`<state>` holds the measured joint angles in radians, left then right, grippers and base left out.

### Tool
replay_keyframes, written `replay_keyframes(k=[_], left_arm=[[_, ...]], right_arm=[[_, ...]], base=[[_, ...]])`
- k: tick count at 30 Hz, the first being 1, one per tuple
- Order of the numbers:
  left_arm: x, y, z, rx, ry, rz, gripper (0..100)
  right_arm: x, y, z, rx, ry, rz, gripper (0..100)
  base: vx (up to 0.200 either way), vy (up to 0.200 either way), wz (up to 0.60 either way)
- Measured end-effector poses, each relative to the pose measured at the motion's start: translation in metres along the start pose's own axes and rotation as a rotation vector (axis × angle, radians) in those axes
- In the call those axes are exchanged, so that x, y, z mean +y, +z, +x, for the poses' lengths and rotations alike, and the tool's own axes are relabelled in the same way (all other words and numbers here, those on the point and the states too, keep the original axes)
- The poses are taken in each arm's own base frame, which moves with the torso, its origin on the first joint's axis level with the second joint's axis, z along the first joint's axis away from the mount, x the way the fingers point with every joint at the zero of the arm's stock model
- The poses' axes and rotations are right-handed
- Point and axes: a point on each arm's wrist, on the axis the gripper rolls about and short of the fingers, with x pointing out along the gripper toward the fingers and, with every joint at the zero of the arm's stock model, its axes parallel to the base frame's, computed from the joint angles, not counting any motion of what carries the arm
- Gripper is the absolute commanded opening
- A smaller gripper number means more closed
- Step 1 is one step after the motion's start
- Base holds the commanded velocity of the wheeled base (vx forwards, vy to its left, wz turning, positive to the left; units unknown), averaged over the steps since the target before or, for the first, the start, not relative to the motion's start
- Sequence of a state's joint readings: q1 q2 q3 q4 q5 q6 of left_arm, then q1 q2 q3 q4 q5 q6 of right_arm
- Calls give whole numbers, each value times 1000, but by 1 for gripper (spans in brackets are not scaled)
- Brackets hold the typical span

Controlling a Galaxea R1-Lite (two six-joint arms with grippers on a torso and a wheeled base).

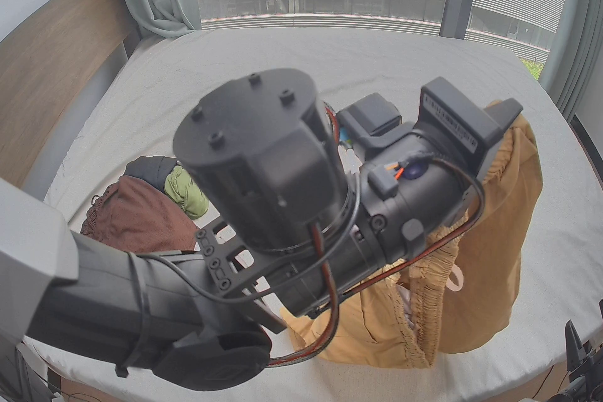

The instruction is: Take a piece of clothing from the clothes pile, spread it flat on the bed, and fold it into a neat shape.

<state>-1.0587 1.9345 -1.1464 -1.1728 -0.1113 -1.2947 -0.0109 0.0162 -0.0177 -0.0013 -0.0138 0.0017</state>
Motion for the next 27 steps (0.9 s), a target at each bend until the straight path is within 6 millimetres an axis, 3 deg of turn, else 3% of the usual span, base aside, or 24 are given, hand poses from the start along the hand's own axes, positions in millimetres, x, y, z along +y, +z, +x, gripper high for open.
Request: replay_keyframes(k=[4,9,19,24,27], left_arm=[[-2,6,-2,-22,-4,6,0],[15,16,-18,-43,73,39,0],[62,55,-94,-21,236,218,0],[68,77,-130,-33,266,339,0],[69,86,-141,-60,270,366,0]], right_arm=[[0,0,0,0,0,0,100],[0,0,0,0,0,0,100],[0,0,0,0,0,0,100],[0,0,0,0,0,0,100],[0,0,0,0,0,0,100]], base=[[0,0,0],[0,0,0],[0,0,0],[0,0,0],[0,0,0]])
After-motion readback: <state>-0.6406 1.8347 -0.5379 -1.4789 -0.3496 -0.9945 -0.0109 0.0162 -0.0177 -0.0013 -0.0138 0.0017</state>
